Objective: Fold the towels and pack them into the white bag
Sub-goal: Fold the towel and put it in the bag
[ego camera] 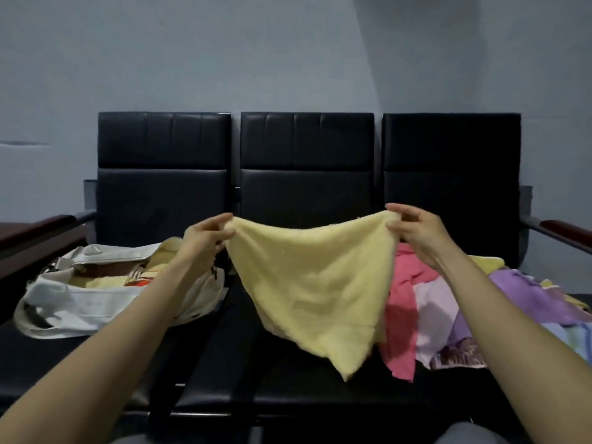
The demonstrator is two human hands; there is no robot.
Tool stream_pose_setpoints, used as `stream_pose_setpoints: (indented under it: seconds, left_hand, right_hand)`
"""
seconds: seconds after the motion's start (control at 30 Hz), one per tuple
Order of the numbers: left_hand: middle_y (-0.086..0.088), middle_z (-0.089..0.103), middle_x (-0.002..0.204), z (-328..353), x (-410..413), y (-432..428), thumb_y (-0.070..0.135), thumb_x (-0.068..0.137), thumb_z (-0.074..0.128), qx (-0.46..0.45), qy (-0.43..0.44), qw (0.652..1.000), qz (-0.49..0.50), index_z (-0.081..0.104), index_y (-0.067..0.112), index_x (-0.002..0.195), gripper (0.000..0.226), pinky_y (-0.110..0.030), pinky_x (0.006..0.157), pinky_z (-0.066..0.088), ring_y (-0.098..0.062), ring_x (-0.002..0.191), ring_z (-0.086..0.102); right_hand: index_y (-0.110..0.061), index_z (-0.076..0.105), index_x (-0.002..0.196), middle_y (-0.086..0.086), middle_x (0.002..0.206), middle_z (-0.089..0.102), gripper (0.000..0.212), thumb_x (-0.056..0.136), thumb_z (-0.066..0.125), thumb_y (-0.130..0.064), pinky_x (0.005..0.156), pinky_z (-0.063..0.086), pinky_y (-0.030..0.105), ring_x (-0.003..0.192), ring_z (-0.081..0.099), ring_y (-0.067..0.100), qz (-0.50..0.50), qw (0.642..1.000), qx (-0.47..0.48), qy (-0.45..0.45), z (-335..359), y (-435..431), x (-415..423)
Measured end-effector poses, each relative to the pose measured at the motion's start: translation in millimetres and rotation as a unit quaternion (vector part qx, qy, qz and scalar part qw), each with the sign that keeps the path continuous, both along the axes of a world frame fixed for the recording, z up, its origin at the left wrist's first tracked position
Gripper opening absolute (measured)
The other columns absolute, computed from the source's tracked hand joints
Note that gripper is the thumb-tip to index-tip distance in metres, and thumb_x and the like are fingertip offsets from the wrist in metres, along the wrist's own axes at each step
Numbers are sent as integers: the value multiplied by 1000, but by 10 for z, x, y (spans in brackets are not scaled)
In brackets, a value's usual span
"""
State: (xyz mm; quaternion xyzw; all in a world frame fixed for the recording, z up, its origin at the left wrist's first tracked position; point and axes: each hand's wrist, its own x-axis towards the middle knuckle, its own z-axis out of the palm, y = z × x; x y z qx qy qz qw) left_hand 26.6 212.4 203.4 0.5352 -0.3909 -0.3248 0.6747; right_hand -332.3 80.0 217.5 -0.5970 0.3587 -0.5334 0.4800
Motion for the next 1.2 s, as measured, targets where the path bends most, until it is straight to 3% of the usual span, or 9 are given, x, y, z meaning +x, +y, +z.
stream_pose_setpoints:
  seconds: [0.1, 0.27, 0.37, 0.47, 0.6, 0.73, 0.83, 0.97, 1.2]
  left_hand:
    - [-3, 63, 108, 433, -31, 137, -2, 85, 66, -51, -64, 996, 18, 68, 17, 112, 33, -34, 90, 52, -20, 100, 63]
    - [1, 62, 108, 897, -112, 357, 3, 86, 66, -119, -131, 984, 25, 64, 14, 118, 34, -29, 89, 51, -16, 102, 60]
    - [1, 63, 109, 1038, -152, 469, 6, 86, 67, -153, -151, 976, 38, 67, 18, 108, 25, -30, 89, 52, -19, 107, 60]
    - [3, 63, 107, 1096, -182, 553, 8, 83, 71, -163, -186, 968, 47, 67, 20, 105, 26, -29, 88, 53, -15, 103, 61]
    - [-2, 64, 108, 1082, -160, 599, 9, 82, 73, -133, -204, 969, 29, 65, 17, 111, 32, -32, 88, 53, -17, 100, 62]
    - [-2, 63, 100, 1003, -159, 579, 9, 87, 66, -118, -183, 976, 29, 65, 8, 112, 25, -28, 85, 53, -16, 96, 60]
    - [0, 62, 105, 916, -137, 547, 10, 89, 64, -100, -208, 973, 25, 65, 6, 117, 28, -21, 81, 50, -12, 97, 59]
    - [-10, 63, 112, 861, -76, 496, 7, 88, 66, -74, -246, 966, 31, 68, 12, 110, 23, -29, 90, 49, -20, 102, 59]
    - [-5, 58, 111, 856, -48, 565, 7, 85, 69, -73, -325, 940, 81, 64, 12, 119, 35, -29, 84, 48, -15, 96, 54]
  right_hand:
    - [-11, 68, 109, 5, 99, 68, 37, 78, 67, 10, 79, 53, 20, 93, 63, 16, -38, 997, -67, 23, 393, 110, -130]
    - [-13, 69, 108, 4, 102, 67, 30, 81, 72, -1, 79, 53, 21, 95, 63, 14, -74, 991, -110, -15, 801, 371, -304]
    - [-18, 70, 109, 4, 110, 66, 34, 80, 72, -1, 87, 51, 28, 103, 62, 17, -112, 979, -153, 76, 898, 479, -359]
    - [-19, 71, 110, 1, 107, 67, 33, 80, 74, -6, 84, 48, 26, 99, 61, 15, -154, 959, -186, 146, 942, 623, -389]
    - [-17, 74, 94, -2, 93, 70, 12, 83, 74, -22, 78, 52, 28, 92, 63, 12, -159, 977, -133, 46, 977, 771, -371]
    - [-5, 66, 111, 9, 90, 69, 23, 88, 64, -2, 54, 54, 22, 78, 65, 17, -24, 996, 79, 40, 881, 744, -349]
    - [-8, 61, 117, 12, 97, 67, 36, 90, 50, 13, 53, 57, 22, 78, 64, 18, 51, 984, 163, 51, 686, 678, -358]
    - [-8, 63, 113, 8, 92, 66, 33, 90, 49, 11, 57, 57, 22, 79, 65, 15, 50, 988, 132, -58, 556, 616, -357]
    - [-12, 69, 92, 1, 80, 73, 21, 80, 67, 5, 70, 58, 19, 79, 69, 12, -10, 991, 14, -135, 575, 748, -318]
